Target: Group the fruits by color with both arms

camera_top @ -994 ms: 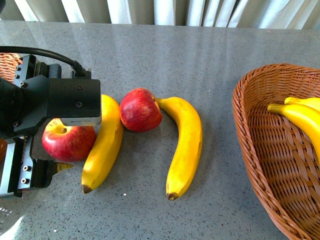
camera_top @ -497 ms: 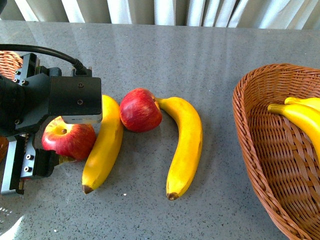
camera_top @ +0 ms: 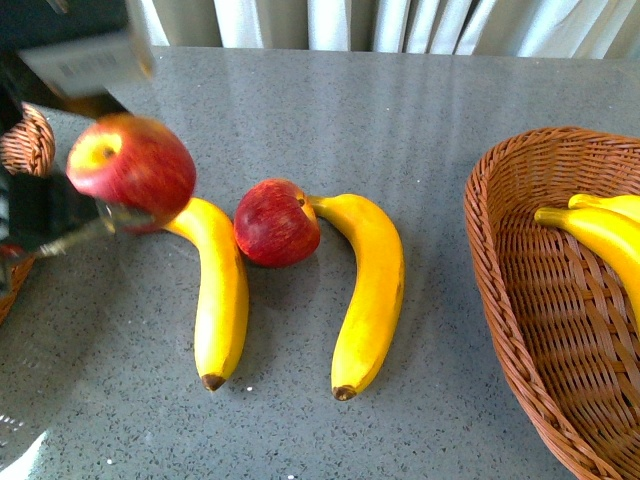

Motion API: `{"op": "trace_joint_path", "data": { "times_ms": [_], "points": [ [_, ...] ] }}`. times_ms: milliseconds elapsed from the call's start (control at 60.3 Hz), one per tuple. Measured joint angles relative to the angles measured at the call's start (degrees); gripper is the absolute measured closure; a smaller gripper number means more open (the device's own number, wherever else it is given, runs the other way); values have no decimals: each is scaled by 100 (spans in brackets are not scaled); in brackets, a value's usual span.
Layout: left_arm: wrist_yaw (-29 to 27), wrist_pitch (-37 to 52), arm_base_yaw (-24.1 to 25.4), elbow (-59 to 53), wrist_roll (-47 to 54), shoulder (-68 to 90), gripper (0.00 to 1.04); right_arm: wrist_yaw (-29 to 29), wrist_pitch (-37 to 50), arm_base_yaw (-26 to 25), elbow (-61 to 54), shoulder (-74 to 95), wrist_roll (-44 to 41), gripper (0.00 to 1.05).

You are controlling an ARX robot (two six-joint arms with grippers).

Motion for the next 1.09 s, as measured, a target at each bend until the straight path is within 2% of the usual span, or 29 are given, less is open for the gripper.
{"op": "trace_joint_path", "data": {
  "times_ms": [149, 298, 414, 564, 829, 1011, 1094],
  "points": [
    [212, -63, 772, 2, -173, -540, 37, 0, 0, -2, 0, 0, -2, 9],
    [33, -96, 1792, 13, -44, -369, 38, 0, 0, -2, 0, 0, 0, 9],
    [-31, -15, 2288, 13, 2, -122, 38, 0, 0, -2, 0, 0, 0, 9],
    [-229, 286, 2492, -35, 103, 170, 38, 0, 0, -2, 0, 0, 0, 9],
    [-232, 369, 2505, -227, 205, 315, 37, 0, 0, -2, 0, 0, -2, 9],
    [-201, 374, 2555, -289, 308, 321, 8, 0, 0, -2, 0, 0, -2, 9],
    [-162, 374, 2570, -321, 315, 306, 10, 0, 0, -2, 0, 0, -2, 9]
  ]
}}
